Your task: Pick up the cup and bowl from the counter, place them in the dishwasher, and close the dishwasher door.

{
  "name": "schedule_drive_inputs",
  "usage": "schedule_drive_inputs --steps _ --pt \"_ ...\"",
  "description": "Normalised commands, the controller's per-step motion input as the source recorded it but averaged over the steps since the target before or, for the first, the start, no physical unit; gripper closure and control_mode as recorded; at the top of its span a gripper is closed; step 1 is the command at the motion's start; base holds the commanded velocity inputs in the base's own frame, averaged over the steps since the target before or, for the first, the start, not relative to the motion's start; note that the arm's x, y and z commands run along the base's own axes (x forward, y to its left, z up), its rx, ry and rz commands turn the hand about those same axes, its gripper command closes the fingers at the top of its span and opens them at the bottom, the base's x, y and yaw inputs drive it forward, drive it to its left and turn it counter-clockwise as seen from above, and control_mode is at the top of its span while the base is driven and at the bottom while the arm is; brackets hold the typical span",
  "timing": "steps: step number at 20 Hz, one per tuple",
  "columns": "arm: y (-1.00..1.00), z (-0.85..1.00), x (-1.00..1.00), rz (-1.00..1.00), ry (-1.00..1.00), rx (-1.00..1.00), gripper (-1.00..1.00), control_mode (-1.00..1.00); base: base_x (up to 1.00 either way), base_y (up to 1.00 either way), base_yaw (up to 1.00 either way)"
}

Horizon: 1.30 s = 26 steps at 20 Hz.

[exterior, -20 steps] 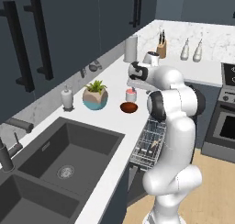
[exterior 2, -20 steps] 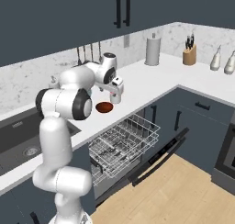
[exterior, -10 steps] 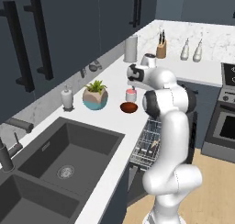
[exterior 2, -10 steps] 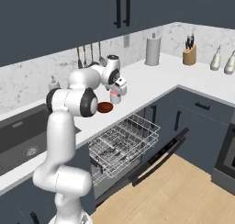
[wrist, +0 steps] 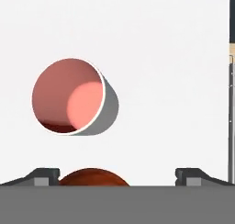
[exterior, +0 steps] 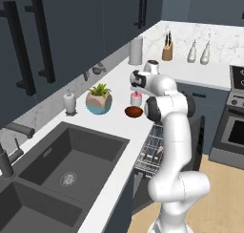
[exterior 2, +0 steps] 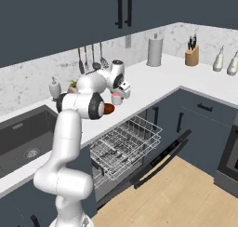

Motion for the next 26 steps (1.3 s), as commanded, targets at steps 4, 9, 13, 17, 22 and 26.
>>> schedule_drive_inputs --steps 4,9,13,17,22,26 --pt "0.0 -0.35 0.4 0.0 0.0 0.0 -1.0 -1.0 0.0 0.0 0.0" --pt "0.0 -0.26 0.38 0.0 0.0 0.0 -1.0 -1.0 0.0 0.0 0.0" --pt "0.0 -0.08 0.34 0.0 0.0 0.01 -1.0 -1.0 0.0 0.0 0.0" --pt "-0.04 -0.06 0.25 -0.02 0.0 0.01 -1.0 -1.0 0.0 0.0 0.0" --pt "-0.05 -0.25 0.01 -0.04 0.0 0.0 1.0 -1.0 0.0 0.0 0.0" --pt "-0.04 -0.26 -0.14 -0.07 0.0 0.0 1.0 -1.0 0.0 0.0 0.0"
